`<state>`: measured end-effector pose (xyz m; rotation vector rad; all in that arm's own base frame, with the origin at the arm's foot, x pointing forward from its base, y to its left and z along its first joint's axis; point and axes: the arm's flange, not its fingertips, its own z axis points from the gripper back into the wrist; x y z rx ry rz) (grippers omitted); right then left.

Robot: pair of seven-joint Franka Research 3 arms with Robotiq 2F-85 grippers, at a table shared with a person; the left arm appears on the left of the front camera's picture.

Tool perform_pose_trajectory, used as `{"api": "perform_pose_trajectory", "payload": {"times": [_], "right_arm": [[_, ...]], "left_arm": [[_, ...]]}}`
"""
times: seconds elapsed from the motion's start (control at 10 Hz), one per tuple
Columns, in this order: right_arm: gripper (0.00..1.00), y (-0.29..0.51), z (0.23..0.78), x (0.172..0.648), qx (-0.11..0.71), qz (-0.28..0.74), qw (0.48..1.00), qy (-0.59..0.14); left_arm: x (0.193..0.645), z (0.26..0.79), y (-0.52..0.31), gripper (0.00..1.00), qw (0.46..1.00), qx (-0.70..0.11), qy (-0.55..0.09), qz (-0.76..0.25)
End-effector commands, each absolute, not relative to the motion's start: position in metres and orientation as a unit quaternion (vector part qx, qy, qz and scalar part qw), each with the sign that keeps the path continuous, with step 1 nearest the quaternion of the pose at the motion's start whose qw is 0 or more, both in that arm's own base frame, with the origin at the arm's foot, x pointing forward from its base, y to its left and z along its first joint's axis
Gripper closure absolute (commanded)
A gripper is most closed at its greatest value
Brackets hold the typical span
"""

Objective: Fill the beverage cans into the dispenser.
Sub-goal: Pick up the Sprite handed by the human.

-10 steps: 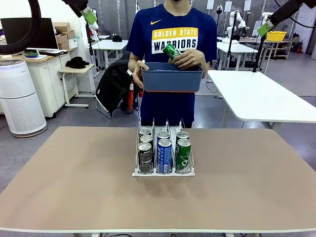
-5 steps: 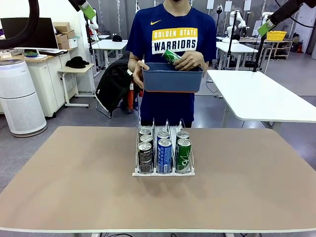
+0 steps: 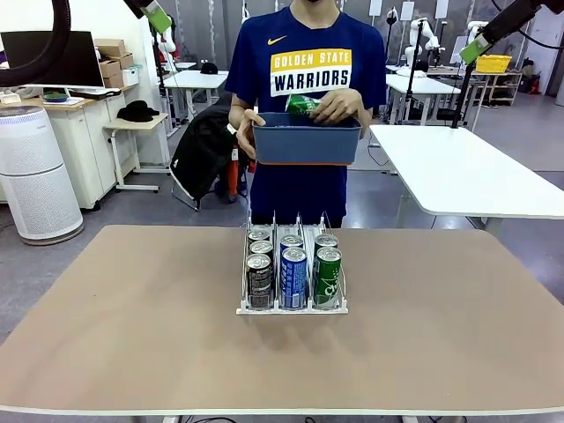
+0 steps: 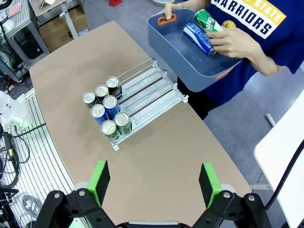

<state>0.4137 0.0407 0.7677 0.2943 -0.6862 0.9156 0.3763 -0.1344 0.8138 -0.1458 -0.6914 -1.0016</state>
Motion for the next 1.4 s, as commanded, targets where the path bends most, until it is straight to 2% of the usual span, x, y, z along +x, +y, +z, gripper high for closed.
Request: {"api": "perform_pose_trajectory", "payload": {"times": [0.0,1.3], "right_arm": [[0.00,0.0409,0.7669,0.4130,0.138,0.429,0.833,-0.320],[0.00,0.0409,0.7669,0.4130,0.138,0.429,0.833,-0.320]], "left_arm": [[0.3747,0.8128,-0.1344,0.00,0.818,-0.066,-0.324,-0.470],[0.3747,0.8128,-0.1344,0.00,0.818,-0.066,-0.324,-0.470]]}}
